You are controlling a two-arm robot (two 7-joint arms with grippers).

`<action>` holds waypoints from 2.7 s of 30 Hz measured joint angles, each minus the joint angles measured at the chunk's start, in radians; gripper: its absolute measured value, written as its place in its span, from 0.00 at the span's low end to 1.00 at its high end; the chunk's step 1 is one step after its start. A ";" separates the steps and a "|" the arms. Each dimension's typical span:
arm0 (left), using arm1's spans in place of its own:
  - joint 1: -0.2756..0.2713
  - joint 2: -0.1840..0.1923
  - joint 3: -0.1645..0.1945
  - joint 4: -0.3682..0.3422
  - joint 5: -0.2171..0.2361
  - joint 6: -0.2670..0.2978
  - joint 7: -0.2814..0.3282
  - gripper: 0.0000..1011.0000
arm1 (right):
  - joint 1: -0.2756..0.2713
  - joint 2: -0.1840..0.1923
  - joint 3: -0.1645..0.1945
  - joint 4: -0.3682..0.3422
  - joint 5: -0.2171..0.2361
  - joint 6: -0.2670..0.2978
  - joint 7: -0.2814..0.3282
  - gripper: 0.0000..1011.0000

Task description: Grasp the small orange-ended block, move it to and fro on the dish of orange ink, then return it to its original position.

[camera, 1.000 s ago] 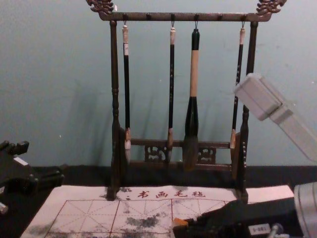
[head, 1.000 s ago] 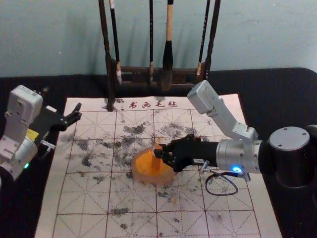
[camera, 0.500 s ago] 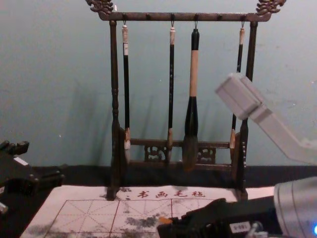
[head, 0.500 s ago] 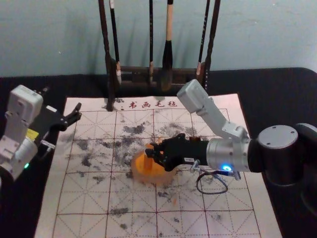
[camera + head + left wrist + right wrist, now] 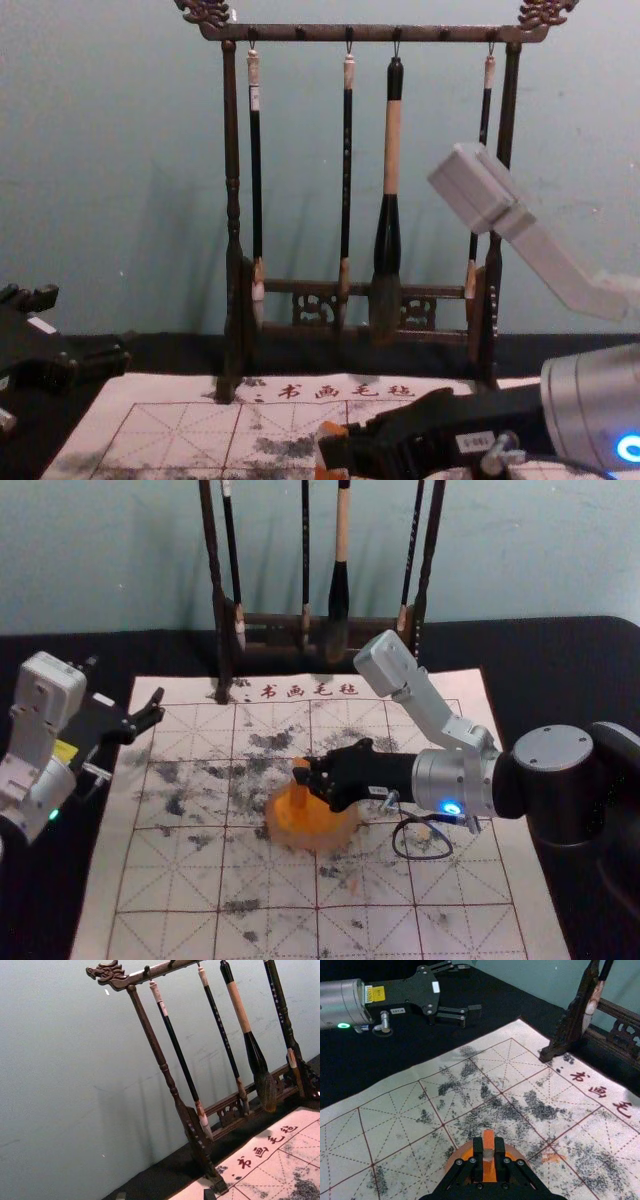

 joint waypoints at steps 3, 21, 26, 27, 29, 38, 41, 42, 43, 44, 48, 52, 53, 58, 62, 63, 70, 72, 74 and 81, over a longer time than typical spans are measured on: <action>0.000 0.000 0.000 0.000 0.000 0.000 0.000 0.99 | 0.000 -0.002 0.005 0.003 0.000 -0.001 -0.003 0.12; 0.000 0.000 0.000 0.000 0.000 0.000 0.000 0.99 | -0.008 0.011 0.023 0.002 -0.006 -0.005 -0.007 0.12; 0.000 0.000 0.000 0.000 0.000 0.000 0.000 0.99 | -0.013 0.016 0.030 -0.001 -0.005 -0.005 -0.007 0.12; 0.000 0.000 0.000 0.000 0.000 0.000 0.000 0.99 | -0.015 0.018 0.033 -0.002 -0.005 -0.004 -0.008 0.12; 0.000 0.000 0.000 0.000 0.000 0.000 0.000 0.99 | -0.017 0.021 0.036 -0.004 -0.004 -0.004 -0.007 0.12; 0.000 0.000 0.000 0.000 0.000 0.000 0.000 0.99 | -0.033 0.043 0.051 -0.026 0.011 -0.004 -0.002 0.12; 0.000 0.000 0.000 0.000 0.000 0.000 0.000 0.99 | -0.038 0.051 0.051 -0.032 0.013 -0.004 0.002 0.12; 0.000 0.000 0.000 0.000 0.000 0.000 0.000 0.99 | -0.040 0.055 0.051 -0.034 0.014 -0.005 0.004 0.12; 0.000 0.000 0.000 0.000 0.000 0.000 0.000 0.99 | -0.041 0.057 0.051 -0.035 0.014 -0.005 0.004 0.12; 0.000 0.000 0.000 0.000 0.000 0.000 0.000 0.99 | -0.044 0.060 0.050 -0.038 0.014 -0.005 0.004 0.12; 0.000 0.000 0.000 0.000 0.000 0.000 0.000 0.99 | -0.049 0.066 0.049 -0.044 0.015 -0.006 0.005 0.12; 0.000 0.000 0.000 0.000 0.000 0.000 0.000 0.99 | -0.054 0.071 0.048 -0.052 0.017 -0.007 0.007 0.12; 0.000 0.000 0.000 0.000 0.000 0.000 0.000 0.99 | -0.056 0.073 0.047 -0.055 0.018 -0.007 0.009 0.12; 0.000 0.000 0.000 0.000 0.000 0.000 0.000 0.99 | -0.063 0.078 0.043 -0.069 0.024 -0.006 0.013 0.12; 0.000 0.000 0.000 0.000 0.000 0.000 0.000 0.99 | -0.064 0.078 0.038 -0.073 0.027 -0.005 0.015 0.12; 0.000 0.000 0.000 0.000 0.000 0.000 0.000 0.99 | -0.064 0.078 0.037 -0.073 0.027 -0.005 0.015 0.12; 0.000 0.000 0.000 0.000 0.000 0.000 0.000 0.99 | -0.058 0.068 0.024 -0.071 0.028 -0.004 0.015 0.12; 0.000 0.000 0.000 0.000 0.000 0.000 0.000 0.99 | -0.055 0.064 0.022 -0.069 0.028 -0.003 0.015 0.12; 0.000 0.000 0.000 0.000 0.000 0.000 0.000 0.99 | -0.051 0.058 0.018 -0.064 0.028 -0.001 0.014 0.12; 0.000 0.000 0.000 0.000 0.000 0.000 0.000 0.99 | -0.037 0.037 0.011 -0.047 0.027 0.001 0.007 0.12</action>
